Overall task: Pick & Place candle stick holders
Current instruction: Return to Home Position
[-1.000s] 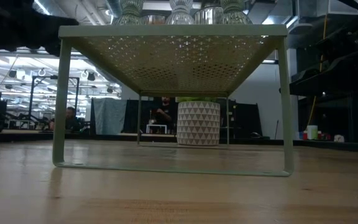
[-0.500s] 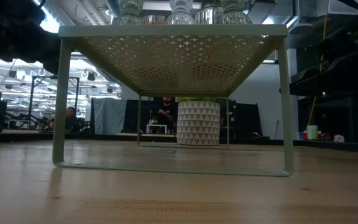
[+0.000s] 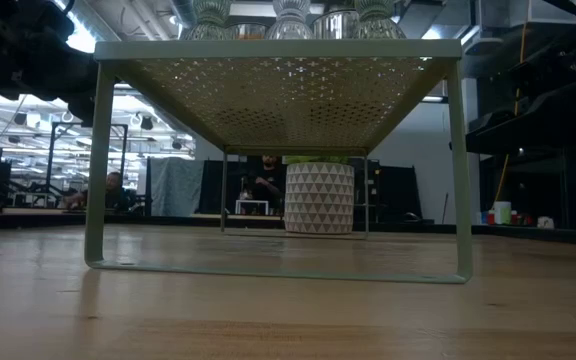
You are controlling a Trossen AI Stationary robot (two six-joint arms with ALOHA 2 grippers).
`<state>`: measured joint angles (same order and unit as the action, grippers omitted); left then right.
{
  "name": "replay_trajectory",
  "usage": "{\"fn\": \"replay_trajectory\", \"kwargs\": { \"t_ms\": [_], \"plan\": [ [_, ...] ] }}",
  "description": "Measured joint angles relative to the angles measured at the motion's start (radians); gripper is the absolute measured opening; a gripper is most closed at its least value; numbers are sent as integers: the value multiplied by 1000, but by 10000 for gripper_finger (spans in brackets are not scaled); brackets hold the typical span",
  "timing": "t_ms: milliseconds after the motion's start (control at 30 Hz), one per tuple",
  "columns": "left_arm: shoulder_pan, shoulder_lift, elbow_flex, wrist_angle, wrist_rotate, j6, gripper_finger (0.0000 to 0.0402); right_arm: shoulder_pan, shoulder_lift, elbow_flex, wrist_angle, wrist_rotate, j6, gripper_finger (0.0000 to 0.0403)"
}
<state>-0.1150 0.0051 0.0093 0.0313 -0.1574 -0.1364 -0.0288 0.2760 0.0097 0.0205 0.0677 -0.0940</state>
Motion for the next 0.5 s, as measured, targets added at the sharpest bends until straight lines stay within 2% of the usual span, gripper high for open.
{"fn": "replay_trajectory", "kwargs": {
  "t_ms": [500],
  "plan": [
    [0,0,0,-1,2,0,28,0,0,0,0,0,0,399]
  ]
}}
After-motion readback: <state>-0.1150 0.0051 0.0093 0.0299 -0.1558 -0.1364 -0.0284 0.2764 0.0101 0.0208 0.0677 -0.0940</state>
